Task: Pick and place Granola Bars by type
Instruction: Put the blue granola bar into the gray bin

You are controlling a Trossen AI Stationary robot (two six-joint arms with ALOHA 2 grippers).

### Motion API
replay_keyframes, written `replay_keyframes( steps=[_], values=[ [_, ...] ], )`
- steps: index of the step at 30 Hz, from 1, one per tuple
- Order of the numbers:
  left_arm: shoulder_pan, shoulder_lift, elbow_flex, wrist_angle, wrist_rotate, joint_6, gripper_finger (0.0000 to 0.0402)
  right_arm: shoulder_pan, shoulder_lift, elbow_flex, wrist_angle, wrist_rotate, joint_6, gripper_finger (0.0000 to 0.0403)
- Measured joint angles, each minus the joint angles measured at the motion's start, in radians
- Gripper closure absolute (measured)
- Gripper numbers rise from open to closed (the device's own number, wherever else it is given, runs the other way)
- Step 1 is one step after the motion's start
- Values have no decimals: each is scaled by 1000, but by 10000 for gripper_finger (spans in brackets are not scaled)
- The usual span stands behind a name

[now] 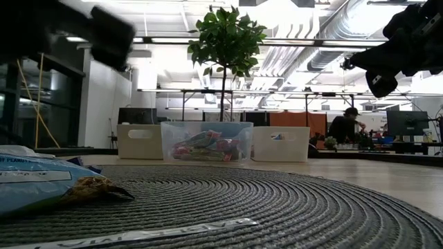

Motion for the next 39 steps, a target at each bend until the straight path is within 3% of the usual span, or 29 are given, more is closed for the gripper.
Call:
replay_keyframes(
  steps=[8, 17, 22, 26, 31, 35, 39],
  values=[
    [0, 0, 0, 48, -10, 268, 401, 0, 0, 0, 0, 0, 0, 402],
    [0, 0, 0, 48, -130, 271, 401, 0, 0, 0, 0, 0, 0, 402],
    [0, 0, 0, 61, -134, 298, 394, 0, 0, 0, 0, 0, 0, 402],
    [0, 0, 0, 70, -119, 297, 354, 0, 0, 0, 0, 0, 0, 402],
    [0, 0, 0, 79, -115, 310, 270, 0, 0, 0, 0, 0, 0, 402],
    [1, 0, -22, 101, -74, 407, 211, 0, 0, 0, 0, 0, 0, 402],
    [-3, 1, -79, 115, -76, 512, 180, 0, 0, 0, 0, 0, 0, 402]
  ],
)
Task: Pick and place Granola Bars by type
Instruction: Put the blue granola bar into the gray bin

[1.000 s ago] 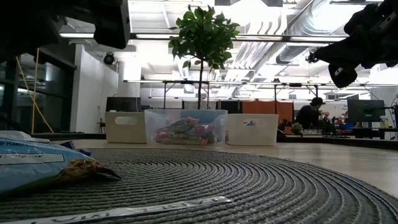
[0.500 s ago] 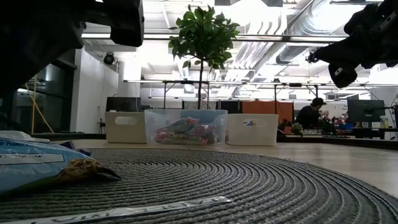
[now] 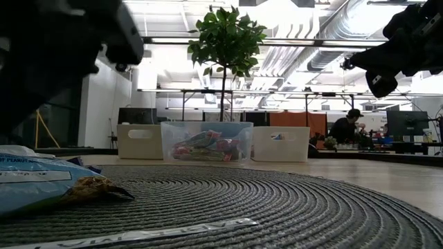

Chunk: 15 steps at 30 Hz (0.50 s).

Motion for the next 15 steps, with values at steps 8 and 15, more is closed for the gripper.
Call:
replay_keyframes(
  steps=[8, 15],
  values=[
    [-4, 0, -27, 86, -77, 134, 180, 0, 0, 0, 0, 0, 0, 402],
    [-4, 0, -27, 125, -73, 163, 188, 0, 0, 0, 0, 0, 0, 402]
  ],
)
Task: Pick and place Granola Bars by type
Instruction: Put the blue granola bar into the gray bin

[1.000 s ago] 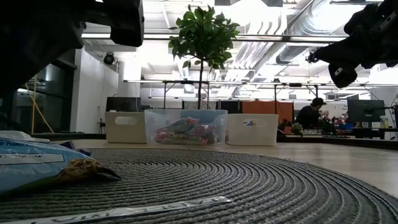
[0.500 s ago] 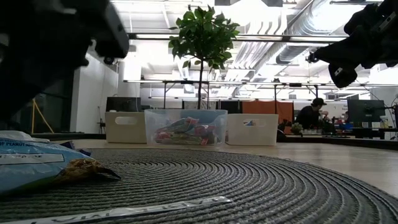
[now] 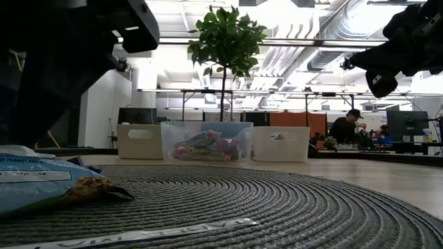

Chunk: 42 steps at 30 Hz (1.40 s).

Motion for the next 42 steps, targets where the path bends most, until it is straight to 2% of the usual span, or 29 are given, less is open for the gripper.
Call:
replay_keyframes(
  steps=[7, 33, 37, 42],
  values=[
    [0, 0, -35, -2, 23, 41, 189, 0, 0, 0, 0, 0, 0, 402],
    [0, -1, -125, 72, 20, 41, 190, 0, 0, 0, 0, 0, 0, 402],
    [0, -1, -126, 74, 21, 41, 213, 0, 0, 0, 0, 0, 0, 402],
    [0, -1, -126, 74, 21, 40, 268, 0, 0, 0, 0, 0, 0, 402]
  ],
)
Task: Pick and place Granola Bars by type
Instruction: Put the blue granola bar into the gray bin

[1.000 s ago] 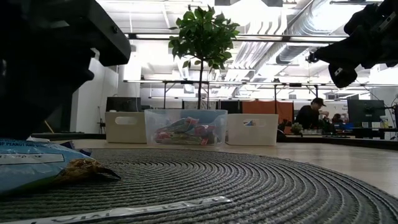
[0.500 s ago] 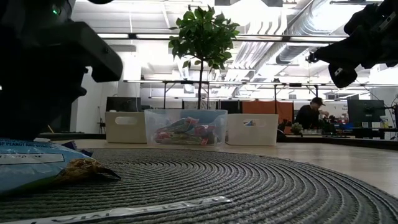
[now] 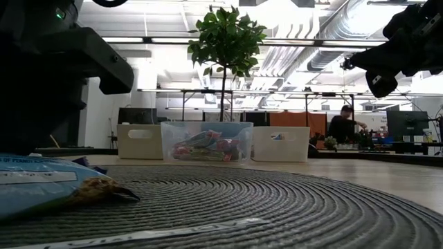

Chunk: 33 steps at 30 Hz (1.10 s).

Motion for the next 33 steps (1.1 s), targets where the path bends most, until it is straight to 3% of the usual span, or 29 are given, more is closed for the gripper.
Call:
replay_keyframes(
  steps=[7, 14, 21, 33],
  values=[
    [0, 0, 0, 1, -6, -31, 328, 0, 0, 0, 0, 0, 0, 402],
    [0, -12, 0, 0, -41, -143, 343, 0, 0, 0, 0, 0, 0, 402],
    [0, -59, 0, -7, -182, -415, 344, 0, 0, 0, 0, 0, 0, 402],
    [0, -252, 0, -85, -255, -791, 344, 0, 0, 0, 0, 0, 0, 402]
  ],
)
